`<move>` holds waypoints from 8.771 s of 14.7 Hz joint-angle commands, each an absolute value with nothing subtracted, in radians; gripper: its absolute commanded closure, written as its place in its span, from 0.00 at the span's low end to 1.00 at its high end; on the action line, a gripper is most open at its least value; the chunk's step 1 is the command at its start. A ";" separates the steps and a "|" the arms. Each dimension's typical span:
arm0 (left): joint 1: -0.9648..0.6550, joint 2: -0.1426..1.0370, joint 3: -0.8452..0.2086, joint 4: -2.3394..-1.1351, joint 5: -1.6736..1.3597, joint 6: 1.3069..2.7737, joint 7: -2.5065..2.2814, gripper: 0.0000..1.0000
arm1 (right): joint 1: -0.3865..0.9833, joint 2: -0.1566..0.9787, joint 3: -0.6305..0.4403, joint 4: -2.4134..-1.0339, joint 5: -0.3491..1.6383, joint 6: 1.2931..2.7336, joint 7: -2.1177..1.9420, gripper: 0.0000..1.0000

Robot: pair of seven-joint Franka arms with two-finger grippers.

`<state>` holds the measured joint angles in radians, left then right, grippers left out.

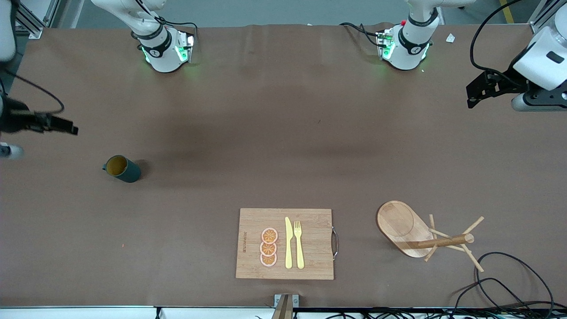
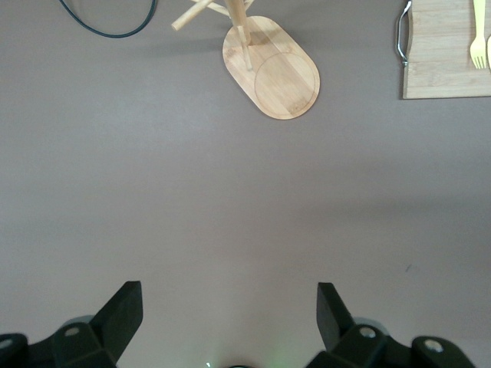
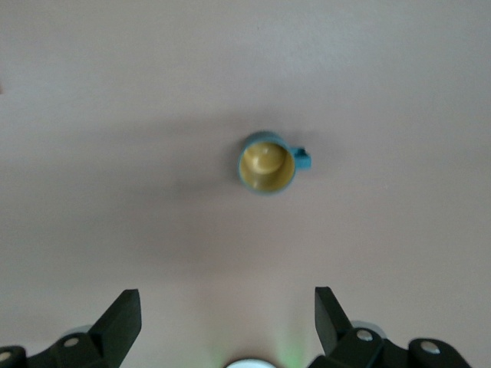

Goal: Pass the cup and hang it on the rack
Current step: 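Reach the right gripper down to the teal mug's rim, then close the right gripper on the teal mug's rim, then lift and carry the mug with the right gripper toward the table middle, then set the mug down, open the right gripper while the left gripper approaches, then lower the left gripper over the mug handle while the right gripper withdraws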

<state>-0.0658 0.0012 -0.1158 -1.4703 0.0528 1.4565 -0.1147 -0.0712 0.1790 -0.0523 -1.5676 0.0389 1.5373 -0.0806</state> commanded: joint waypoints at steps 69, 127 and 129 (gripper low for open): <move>-0.055 -0.011 -0.112 -1.496 0.043 1.451 -0.106 0.00 | 0.845 0.595 -0.046 -1.675 0.140 2.276 0.591 1.00; -0.862 0.804 -0.380 -1.384 0.793 1.864 -1.978 0.05 | -0.075 0.272 -0.046 -1.433 -0.021 1.588 -0.265 0.00; -0.888 0.837 -0.380 -1.384 0.886 1.864 -2.122 0.07 | -0.068 0.268 -0.043 -1.425 -0.021 1.574 -0.273 0.00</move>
